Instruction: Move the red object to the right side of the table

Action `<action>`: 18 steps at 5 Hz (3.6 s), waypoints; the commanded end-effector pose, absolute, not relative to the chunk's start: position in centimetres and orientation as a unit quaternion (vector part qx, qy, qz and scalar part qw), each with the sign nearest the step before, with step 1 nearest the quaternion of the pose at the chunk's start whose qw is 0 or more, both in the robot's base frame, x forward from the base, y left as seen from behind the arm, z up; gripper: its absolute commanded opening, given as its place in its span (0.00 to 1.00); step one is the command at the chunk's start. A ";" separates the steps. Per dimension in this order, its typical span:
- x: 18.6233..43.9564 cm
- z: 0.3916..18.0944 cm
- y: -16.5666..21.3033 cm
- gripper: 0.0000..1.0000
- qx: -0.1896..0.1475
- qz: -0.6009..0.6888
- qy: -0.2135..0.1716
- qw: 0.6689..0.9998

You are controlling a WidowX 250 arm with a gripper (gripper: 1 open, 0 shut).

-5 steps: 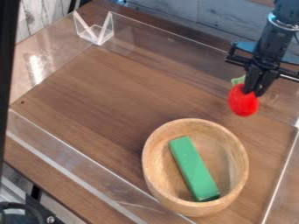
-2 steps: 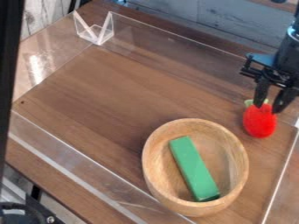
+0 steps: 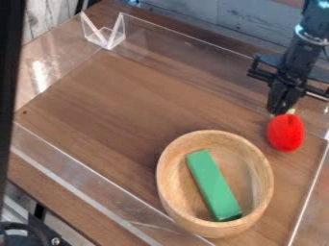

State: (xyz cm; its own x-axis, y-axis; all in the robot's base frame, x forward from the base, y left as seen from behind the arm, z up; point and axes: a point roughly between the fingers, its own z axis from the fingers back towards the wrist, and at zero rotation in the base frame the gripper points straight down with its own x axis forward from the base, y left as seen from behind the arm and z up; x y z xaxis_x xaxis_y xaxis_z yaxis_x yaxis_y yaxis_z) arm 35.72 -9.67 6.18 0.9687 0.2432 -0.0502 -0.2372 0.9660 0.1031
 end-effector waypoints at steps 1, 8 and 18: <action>37.3 8.3 -9.1 1.00 0.033 0.146 0.000 0.989; 33.1 12.9 -1.1 1.00 0.114 0.275 -0.046 0.953; 31.1 13.6 8.9 1.00 0.161 0.339 -0.073 0.924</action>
State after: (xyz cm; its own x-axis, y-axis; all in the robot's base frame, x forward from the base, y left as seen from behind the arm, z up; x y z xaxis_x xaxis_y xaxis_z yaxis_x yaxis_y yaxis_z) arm 30.39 8.88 11.40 0.7700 0.6115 0.1821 -0.6365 0.7160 0.2867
